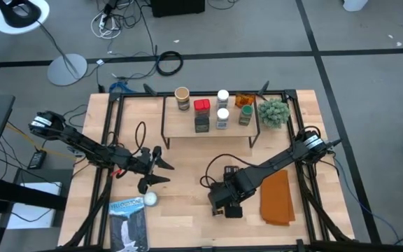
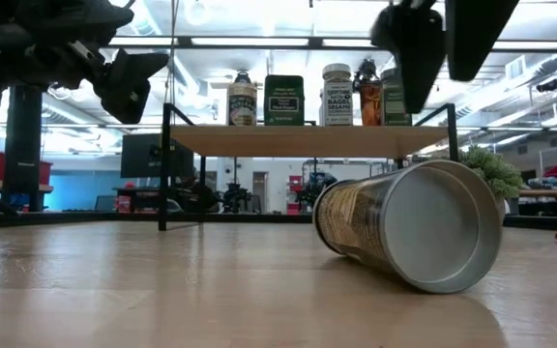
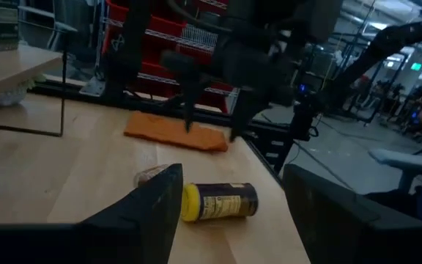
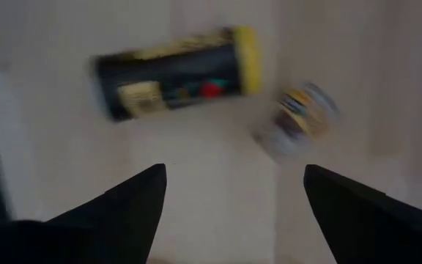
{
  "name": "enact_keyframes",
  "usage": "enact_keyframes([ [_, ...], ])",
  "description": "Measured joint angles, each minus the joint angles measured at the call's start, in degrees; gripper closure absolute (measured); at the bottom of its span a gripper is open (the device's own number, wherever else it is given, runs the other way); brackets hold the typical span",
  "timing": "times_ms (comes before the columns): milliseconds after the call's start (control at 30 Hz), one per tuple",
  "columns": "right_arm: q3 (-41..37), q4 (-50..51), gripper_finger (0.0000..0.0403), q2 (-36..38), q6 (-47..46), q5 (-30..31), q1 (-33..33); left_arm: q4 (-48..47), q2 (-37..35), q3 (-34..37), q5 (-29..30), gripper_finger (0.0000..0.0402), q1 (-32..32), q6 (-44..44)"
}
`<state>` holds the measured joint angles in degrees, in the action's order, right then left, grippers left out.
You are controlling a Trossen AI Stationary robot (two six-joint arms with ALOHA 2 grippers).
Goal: Shelf spices
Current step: Put the yellow seasoning bottle on the shelf
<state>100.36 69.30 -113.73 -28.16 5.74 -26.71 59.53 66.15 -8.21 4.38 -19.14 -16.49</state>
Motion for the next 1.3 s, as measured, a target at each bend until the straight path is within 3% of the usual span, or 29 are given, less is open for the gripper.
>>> enact_keyframes([
  [133,-0.7,3.22,0.0093,0.1,-6.26,5.55,-1.71,0.23,0.0,0.0,-0.01,0.0161,0.0,-0.71],
  [267,-3.52,2.01,0.0097,0.1,-11.04,4.89,-3.88,0.26,0.0,0.0,-0.92,0.0161,-0.88,-2.65],
  [433,-10.16,-7.61,0.0097,0.09,-15.79,3.22,-4.42,-1.02,0.0,-0.61,0.2,0.0161,-3.5,-3.47],
  [633,-18.32,-33.0,0.0098,0.09,-14.39,0.68,-0.77,-6.19,0.02,-3.72,2.98,0.0161,-4.68,-3.47],
  [733,-19.0,-38.82,0.0098,0.09,-13.36,0.74,1.72,-6.86,0.02,-4.32,3.0,0.0161,-4.68,-4.18],
  [933,-15.86,-29.09,0.0098,0.44,-11.59,1.75,4.68,-9.66,0.02,-4.33,3.13,0.0161,-4.68,-8.45],
  [1133,-13.85,-8.98,0.0098,5.22,-12.89,12.78,1.85,-13.05,0.02,-4.33,7.11,0.0161,-4.85,-16.51],
  [1300,-17.13,4.4,0.0098,12.2,-23.93,19.63,-3.9,-21.42,0.02,-7.56,9.94,0.0161,-6.34,-24.28],
])
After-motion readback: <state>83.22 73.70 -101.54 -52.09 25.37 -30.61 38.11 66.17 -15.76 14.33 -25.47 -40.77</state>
